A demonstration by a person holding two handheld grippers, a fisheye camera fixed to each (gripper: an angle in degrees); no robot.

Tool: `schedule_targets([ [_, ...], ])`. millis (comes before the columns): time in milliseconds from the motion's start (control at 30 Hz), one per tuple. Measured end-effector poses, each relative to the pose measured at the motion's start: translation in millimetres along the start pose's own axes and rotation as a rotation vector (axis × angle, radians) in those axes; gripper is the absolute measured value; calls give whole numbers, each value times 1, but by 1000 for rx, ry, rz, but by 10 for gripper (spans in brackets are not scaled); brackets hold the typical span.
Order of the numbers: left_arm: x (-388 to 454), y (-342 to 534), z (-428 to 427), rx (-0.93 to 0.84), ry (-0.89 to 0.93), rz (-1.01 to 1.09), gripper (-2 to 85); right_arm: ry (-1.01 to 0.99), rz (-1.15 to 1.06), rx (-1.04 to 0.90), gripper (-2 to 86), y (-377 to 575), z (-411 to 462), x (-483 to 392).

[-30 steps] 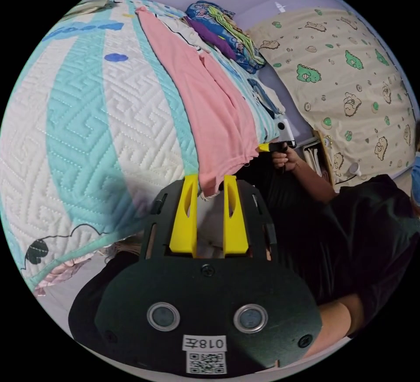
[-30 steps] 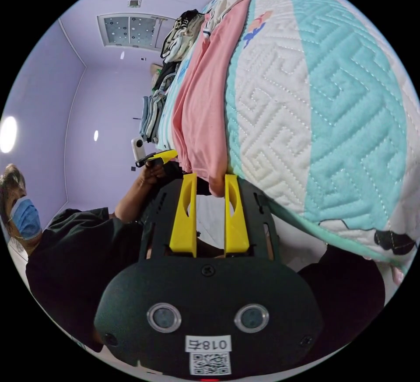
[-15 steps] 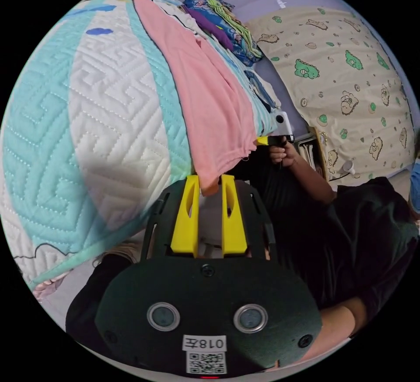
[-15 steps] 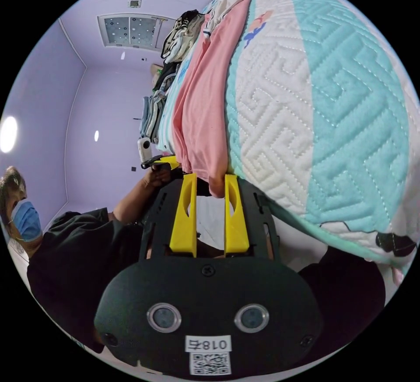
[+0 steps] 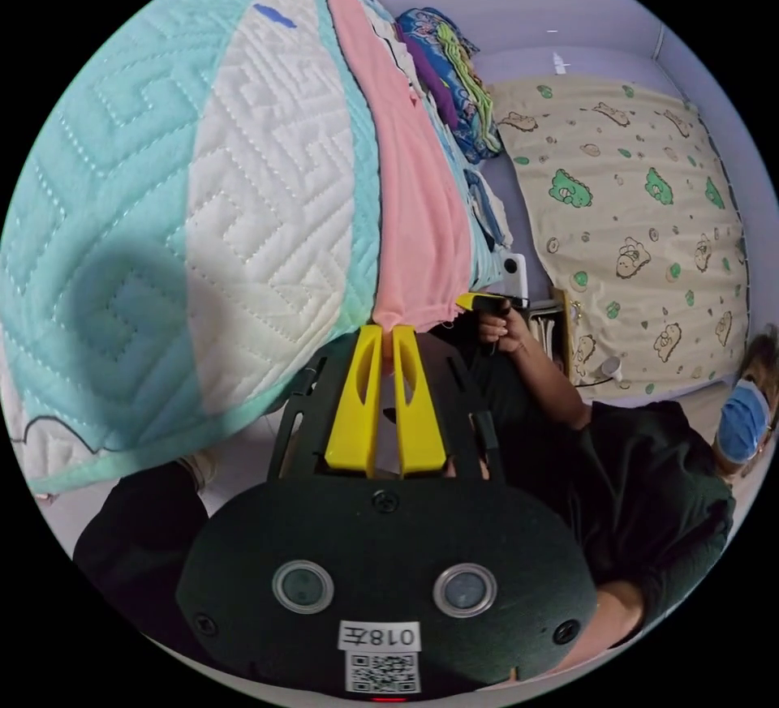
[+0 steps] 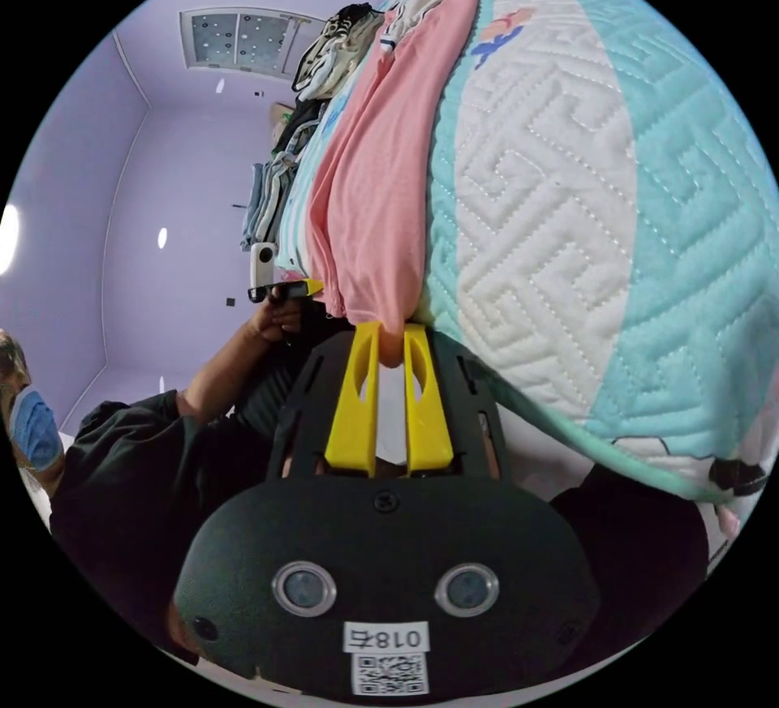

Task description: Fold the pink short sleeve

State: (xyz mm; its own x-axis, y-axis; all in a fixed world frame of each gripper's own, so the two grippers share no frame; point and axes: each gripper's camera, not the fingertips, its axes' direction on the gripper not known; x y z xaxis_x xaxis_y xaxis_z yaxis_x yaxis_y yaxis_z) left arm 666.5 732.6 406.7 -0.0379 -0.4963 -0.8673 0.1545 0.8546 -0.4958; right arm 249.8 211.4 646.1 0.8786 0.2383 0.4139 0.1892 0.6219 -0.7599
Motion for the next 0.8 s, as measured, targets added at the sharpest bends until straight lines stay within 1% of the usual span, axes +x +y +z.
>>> schedule_targets([
  [100,10,1,-9,-23,-20,26,-7,-3,-22,13,19,6,-7,-20],
  [167,41,6,-37,6,54,133,-8,-44,-100,56,13,15,-22,-43],
  [233,63,16,-63,58,71,204,-9,-37,-151,102,9,26,-39,-62],
  [300,64,19,-69,41,68,199,-9,-56,-140,89,7,29,-42,-66],
  [367,50,16,-53,-23,-3,115,-9,-9,-72,30,7,24,-29,-61],
  [433,45,15,-46,-27,-9,74,-9,30,-60,17,7,22,-24,-69],
  [500,53,20,-52,10,10,96,-9,71,-107,47,7,25,-36,-92],
  [633,74,44,-68,39,48,152,-9,51,-156,52,7,37,-56,-118],
  [733,89,73,-68,13,59,169,-9,64,-166,-1,7,57,-59,-138],
  [800,97,95,-67,2,77,166,-9,34,-143,-38,7,77,-61,-148],
])
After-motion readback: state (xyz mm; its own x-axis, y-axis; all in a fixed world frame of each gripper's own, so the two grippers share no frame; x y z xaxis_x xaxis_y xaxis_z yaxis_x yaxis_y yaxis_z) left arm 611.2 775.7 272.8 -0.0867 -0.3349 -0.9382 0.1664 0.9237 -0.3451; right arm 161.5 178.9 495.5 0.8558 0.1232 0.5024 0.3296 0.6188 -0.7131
